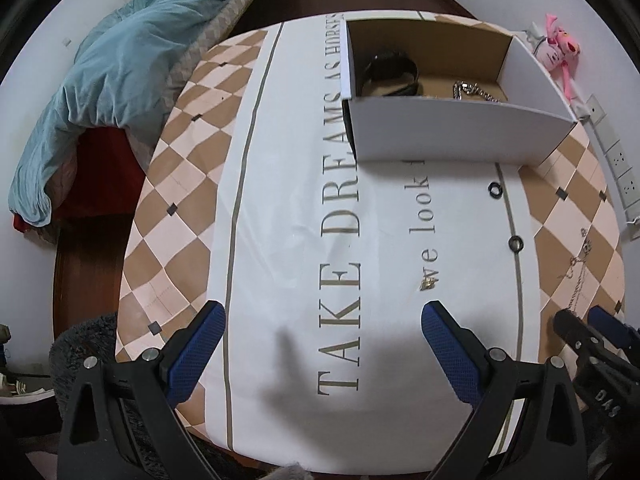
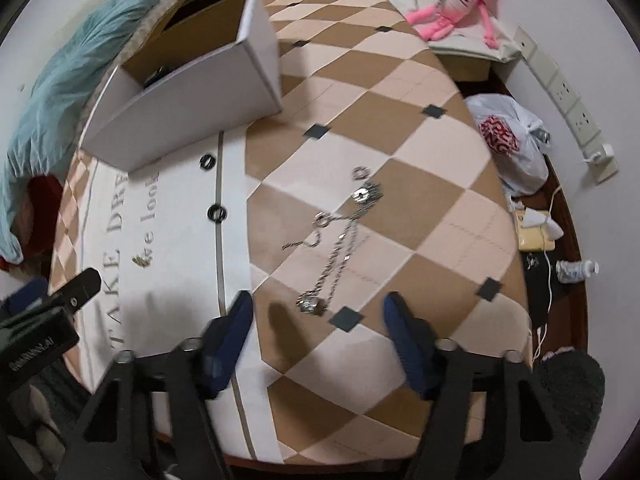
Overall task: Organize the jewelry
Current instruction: 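Grasp a thin silver chain with the right tool while the left tool grasps a small charm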
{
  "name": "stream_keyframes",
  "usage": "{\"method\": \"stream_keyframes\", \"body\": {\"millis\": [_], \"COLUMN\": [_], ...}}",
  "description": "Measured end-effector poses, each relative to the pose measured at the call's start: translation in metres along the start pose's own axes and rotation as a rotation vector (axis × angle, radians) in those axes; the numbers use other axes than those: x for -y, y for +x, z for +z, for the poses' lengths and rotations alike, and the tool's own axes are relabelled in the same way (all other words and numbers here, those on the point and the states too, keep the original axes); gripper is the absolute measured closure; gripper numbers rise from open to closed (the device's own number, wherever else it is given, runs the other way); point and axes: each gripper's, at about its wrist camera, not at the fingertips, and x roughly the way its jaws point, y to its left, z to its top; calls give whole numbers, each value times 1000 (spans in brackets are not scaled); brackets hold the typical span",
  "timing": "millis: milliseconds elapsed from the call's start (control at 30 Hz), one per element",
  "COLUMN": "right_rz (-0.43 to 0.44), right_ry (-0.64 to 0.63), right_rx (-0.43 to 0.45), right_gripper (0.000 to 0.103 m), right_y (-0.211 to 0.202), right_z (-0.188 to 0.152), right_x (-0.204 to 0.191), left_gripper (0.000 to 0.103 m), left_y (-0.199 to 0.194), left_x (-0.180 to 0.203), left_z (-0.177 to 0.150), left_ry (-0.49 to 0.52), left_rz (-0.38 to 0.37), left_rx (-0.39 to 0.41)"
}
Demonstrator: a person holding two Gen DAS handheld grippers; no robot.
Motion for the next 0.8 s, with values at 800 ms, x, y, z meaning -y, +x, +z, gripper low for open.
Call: {"method": "stream_keyframes", "body": {"millis": [800], "right_rz": [22], "right_ry": [138], "right_rx": [103], "right_gripper": [91], "right_y": [-25], "right_z": [12], "right_x": [37], "left_gripper": [36], "left_y": [26], "left_x": [17], "left_z": [3], "left_ry": [-27], "left_rz": [-210], "left_rx": [-30]}}
